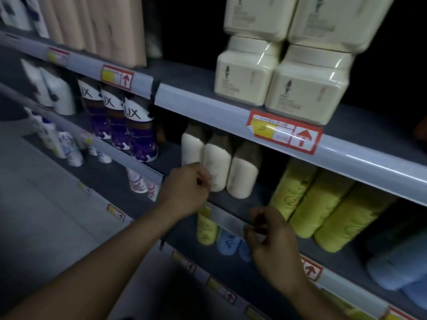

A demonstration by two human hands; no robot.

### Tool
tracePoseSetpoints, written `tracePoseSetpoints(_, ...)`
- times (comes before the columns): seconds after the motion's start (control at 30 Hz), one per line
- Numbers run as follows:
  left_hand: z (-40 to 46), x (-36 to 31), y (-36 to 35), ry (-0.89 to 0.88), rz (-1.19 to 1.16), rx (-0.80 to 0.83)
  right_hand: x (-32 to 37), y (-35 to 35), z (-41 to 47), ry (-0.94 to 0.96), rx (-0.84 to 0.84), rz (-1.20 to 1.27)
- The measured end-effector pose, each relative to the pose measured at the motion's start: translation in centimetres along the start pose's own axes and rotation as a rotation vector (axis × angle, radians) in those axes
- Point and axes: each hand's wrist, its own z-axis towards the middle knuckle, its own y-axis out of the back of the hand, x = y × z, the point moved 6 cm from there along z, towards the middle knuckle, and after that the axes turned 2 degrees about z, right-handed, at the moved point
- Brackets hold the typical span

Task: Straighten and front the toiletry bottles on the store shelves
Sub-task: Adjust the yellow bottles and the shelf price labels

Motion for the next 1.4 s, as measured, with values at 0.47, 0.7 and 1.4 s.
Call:
tracePoseSetpoints(0.47, 4.4, 7.5, 1.5, 0.037, 0.018, 0.054, 1.3, -3.8, 4.0, -0.19, -0.025, -0.018)
tracePoseSetpoints(0.7, 5.4, 9.3, -0.3, 0.133, -0.187, 0.048, -0.1, -6.3, 7.6, -0.356, -0.222, -0.015)
tracePoseSetpoints(1.4, 9.8, 9.4, -4.9, -0.06, -0.47, 0.166, -3.5, -6.9, 11.0, -0.273, -0.25, 0.059)
